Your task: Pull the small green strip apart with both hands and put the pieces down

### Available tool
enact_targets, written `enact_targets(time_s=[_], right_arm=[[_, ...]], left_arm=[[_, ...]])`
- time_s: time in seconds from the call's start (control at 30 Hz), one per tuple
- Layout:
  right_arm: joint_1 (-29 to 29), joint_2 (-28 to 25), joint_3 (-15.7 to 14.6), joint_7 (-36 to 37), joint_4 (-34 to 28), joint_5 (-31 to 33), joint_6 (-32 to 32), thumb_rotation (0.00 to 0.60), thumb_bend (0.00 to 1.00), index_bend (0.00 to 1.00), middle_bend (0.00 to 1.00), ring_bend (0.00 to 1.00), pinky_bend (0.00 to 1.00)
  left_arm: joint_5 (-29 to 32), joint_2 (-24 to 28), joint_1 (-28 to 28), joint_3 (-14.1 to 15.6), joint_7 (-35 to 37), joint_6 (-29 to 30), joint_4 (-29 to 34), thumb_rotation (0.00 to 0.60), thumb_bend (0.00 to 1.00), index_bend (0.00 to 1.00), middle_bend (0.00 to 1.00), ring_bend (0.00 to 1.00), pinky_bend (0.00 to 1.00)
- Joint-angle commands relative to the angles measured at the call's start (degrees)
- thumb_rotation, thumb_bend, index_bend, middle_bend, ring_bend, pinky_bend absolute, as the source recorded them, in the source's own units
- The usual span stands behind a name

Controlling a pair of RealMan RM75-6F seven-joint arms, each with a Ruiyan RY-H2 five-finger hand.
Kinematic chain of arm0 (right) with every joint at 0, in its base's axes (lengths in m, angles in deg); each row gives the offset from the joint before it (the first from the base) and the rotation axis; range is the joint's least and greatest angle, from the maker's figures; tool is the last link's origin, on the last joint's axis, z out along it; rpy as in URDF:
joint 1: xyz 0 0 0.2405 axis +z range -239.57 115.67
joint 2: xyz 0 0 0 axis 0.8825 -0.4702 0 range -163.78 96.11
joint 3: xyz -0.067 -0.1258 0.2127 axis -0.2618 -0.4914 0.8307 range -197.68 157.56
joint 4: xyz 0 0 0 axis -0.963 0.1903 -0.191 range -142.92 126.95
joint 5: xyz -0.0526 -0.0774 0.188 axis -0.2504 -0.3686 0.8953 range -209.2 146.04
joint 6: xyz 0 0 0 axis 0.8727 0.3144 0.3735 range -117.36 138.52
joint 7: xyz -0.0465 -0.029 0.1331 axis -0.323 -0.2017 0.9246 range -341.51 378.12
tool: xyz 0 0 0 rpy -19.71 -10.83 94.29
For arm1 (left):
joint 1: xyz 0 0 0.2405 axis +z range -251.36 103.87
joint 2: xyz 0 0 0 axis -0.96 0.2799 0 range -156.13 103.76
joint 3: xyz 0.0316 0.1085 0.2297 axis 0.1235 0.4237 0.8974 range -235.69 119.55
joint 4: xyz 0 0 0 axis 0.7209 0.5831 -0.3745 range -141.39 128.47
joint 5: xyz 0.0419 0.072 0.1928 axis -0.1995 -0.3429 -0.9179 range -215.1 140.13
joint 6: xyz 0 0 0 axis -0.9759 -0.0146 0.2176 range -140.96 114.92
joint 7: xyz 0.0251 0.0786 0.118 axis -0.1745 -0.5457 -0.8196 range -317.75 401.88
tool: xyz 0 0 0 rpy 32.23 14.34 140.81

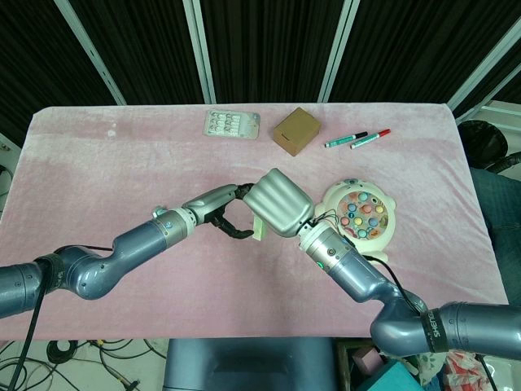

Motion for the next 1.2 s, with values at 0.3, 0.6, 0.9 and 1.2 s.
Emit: enact_targets(time_s=[0.3,0.6,0.9,1.2], right_arm=[[0.1,-0.1,-0.1,0.0,-0.3,0.0,-0.2,0.600,0.43,0.72,0.87,0.93,0.79],[0.3,-0.1,-0.1,0.3,-0.3,0.1,-0.2,0.600,0.43,0.72,0.87,0.93,0.79],[0.5,-0.4,0.0,0.3,-0.6,0.2,-0.3,0.600,0.43,0.73,0.87,0.93,0.79],[0.5,-0.6,-0.2,0.5,-0.6,0.2,-0.2,0.600,0.43,0.73,0.87,0.93,0.79]], left_arm=[[0.8,0.2,-0.5,0.6,-0.4,0.7,0.1,0.600,0.31,0.45,0.06,0.00,0.00],[1.5,0.1,-1.1,1.0,-0.7,1.2,0.3,0.600,0.31,0.45,0.06,0.00,0.00],[2.6,-0.3,-1.8,1.6,-1.4,2.2,0.3,0.600,0.35,0.46,0.06,0.00,0.00],[3.2,-1.1,-2.6,2.1,-2.3,3.0,0.3,0.600,0.36,0.48,0.07,0.00,0.00]])
